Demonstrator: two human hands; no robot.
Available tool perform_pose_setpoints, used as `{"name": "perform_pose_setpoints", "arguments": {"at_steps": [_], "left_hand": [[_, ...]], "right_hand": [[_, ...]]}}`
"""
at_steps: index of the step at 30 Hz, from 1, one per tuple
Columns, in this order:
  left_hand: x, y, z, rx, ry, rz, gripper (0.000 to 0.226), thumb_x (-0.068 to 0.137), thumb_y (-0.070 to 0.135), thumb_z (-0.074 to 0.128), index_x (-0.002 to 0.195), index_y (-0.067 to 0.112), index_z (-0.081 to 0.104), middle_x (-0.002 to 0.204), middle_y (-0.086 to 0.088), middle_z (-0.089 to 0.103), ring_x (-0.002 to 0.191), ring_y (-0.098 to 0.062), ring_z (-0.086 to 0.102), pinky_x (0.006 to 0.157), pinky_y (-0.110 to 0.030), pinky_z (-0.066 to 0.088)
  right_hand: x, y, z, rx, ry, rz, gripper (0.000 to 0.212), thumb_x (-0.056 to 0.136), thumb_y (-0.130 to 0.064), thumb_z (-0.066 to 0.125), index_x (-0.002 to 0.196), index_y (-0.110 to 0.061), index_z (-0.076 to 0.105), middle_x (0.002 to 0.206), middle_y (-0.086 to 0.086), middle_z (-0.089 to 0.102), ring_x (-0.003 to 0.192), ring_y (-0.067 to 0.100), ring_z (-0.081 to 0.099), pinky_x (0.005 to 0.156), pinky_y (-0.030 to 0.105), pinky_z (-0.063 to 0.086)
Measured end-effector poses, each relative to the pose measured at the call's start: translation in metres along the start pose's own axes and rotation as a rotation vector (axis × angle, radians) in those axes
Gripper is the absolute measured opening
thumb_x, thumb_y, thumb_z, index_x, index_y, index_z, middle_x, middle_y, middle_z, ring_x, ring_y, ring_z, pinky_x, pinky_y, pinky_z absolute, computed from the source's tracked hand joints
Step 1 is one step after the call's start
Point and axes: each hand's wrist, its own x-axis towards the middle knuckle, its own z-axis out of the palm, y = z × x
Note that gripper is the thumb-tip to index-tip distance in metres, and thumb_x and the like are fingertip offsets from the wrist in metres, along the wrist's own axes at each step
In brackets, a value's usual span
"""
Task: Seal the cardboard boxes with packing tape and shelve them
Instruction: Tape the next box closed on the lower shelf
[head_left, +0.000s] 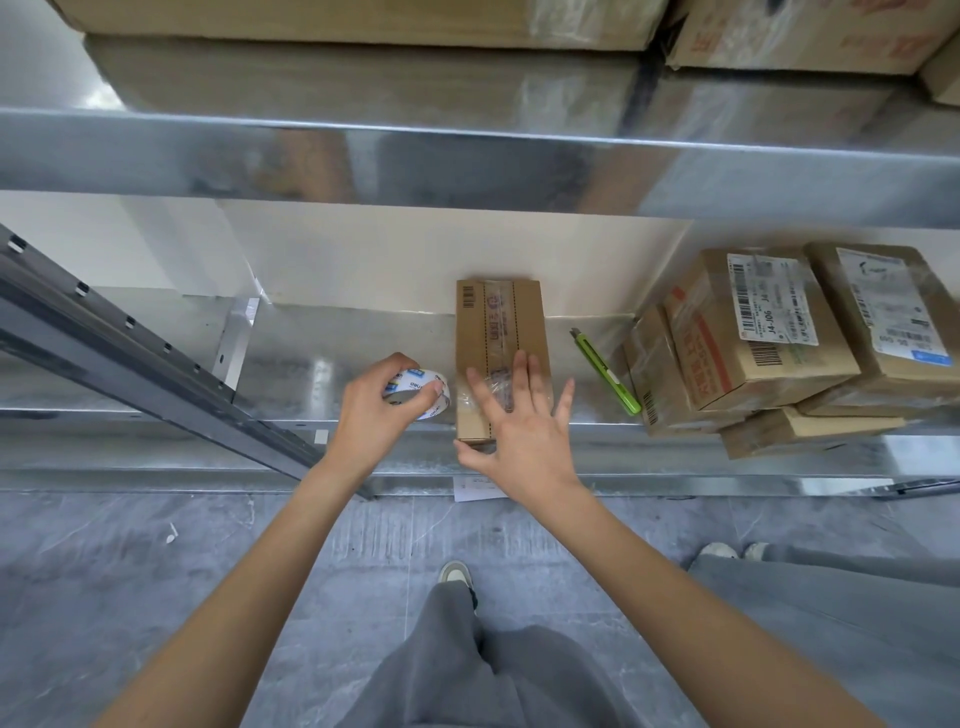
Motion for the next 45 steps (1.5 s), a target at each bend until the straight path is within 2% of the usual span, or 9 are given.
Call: {"name": "perform_pose_setpoints", "arguments": {"at_steps": [7,14,17,25,29,34,37,40,45], "left_hand": [[-0.005,-0.006,0.004,-0.104,-0.039,-0.041,0.016,0.088,0.020,0.072,0.085,0.011,0.059,0.073,0.006,0.061,0.065,0.000,0.054,0.063,-0.016,0.044],[-0.006,-0.012,0.008,-0.202,-0.052,-0.096,0.021,0.090,0.027,0.070,0.084,0.011,0.058,0.074,0.000,0.062,0.067,-0.008,0.058,0.062,-0.019,0.045],[-0.005,-0.016,0.008,-0.209,-0.060,-0.109,0.022,0.090,0.025,0.069,0.086,0.007,0.057,0.074,-0.001,0.060,0.065,-0.008,0.054,0.062,-0.021,0.044],[-0.008,-0.019,0.014,-0.334,0.019,-0.208,0.013,0.094,0.015,0.062,0.099,0.002,0.060,0.084,0.002,0.063,0.068,0.007,0.058,0.065,-0.006,0.042],[-0.016,-0.019,0.025,-0.481,0.087,-0.344,0.031,0.094,0.028,0.063,0.120,0.012,0.055,0.110,0.001,0.064,0.089,0.011,0.060,0.076,-0.004,0.043],[-0.030,-0.027,0.041,-0.682,0.050,-0.522,0.091,0.071,0.068,0.067,0.142,0.022,0.032,0.127,0.009,0.058,0.123,-0.010,0.054,0.110,-0.039,0.039],[-0.036,-0.027,0.048,-0.726,-0.030,-0.522,0.083,0.072,0.066,0.070,0.135,0.029,0.031,0.128,0.009,0.061,0.123,-0.012,0.057,0.112,-0.042,0.038],[-0.038,-0.027,0.050,-0.774,-0.063,-0.525,0.078,0.072,0.061,0.076,0.130,0.027,0.038,0.128,-0.001,0.064,0.121,-0.018,0.060,0.111,-0.043,0.039],[-0.027,-0.005,0.046,-0.881,-0.089,-0.523,0.023,0.092,0.033,0.064,0.113,0.024,0.063,0.116,-0.003,0.071,0.103,-0.015,0.068,0.091,-0.030,0.053]], "right_hand": [[0.003,-0.008,0.011,0.033,0.141,-0.155,0.077,0.082,-0.048,0.041,0.144,-0.001,0.041,0.150,0.019,0.040,0.142,0.029,0.034,0.118,0.044,0.016],[0.004,-0.005,0.013,0.025,0.178,-0.220,0.075,0.083,-0.039,0.054,0.152,-0.024,0.027,0.147,0.027,0.038,0.140,0.038,0.034,0.117,0.046,0.027],[0.006,-0.005,0.014,0.057,0.175,-0.194,0.072,0.078,-0.037,0.064,0.143,-0.010,0.046,0.145,0.027,0.042,0.139,0.038,0.037,0.116,0.048,0.029],[0.006,-0.008,0.010,0.015,0.099,-0.190,0.076,0.081,-0.046,0.064,0.141,-0.003,0.046,0.146,0.024,0.043,0.140,0.036,0.037,0.117,0.047,0.025],[0.002,-0.006,0.009,-0.036,0.093,-0.155,0.079,0.083,-0.054,0.058,0.145,-0.010,0.041,0.151,0.015,0.040,0.142,0.029,0.034,0.115,0.059,0.021],[-0.001,-0.012,0.005,-0.045,0.048,-0.017,0.103,0.077,-0.077,0.031,0.153,-0.008,0.021,0.159,0.008,0.024,0.149,0.036,0.011,0.113,0.068,0.008],[-0.002,-0.013,0.005,0.010,0.052,0.182,0.121,0.068,-0.083,0.035,0.153,-0.002,0.011,0.160,0.021,0.014,0.148,0.038,0.007,0.115,0.060,0.004],[0.002,-0.014,0.000,0.072,0.026,0.233,0.117,0.072,-0.072,0.055,0.152,0.002,0.012,0.160,0.023,0.011,0.149,0.034,0.004,0.118,0.054,0.009],[-0.002,-0.005,-0.008,0.336,0.078,0.214,0.112,0.074,-0.066,0.061,0.153,-0.004,0.012,0.162,0.013,0.010,0.150,0.024,0.003,0.121,0.042,0.007]]}}
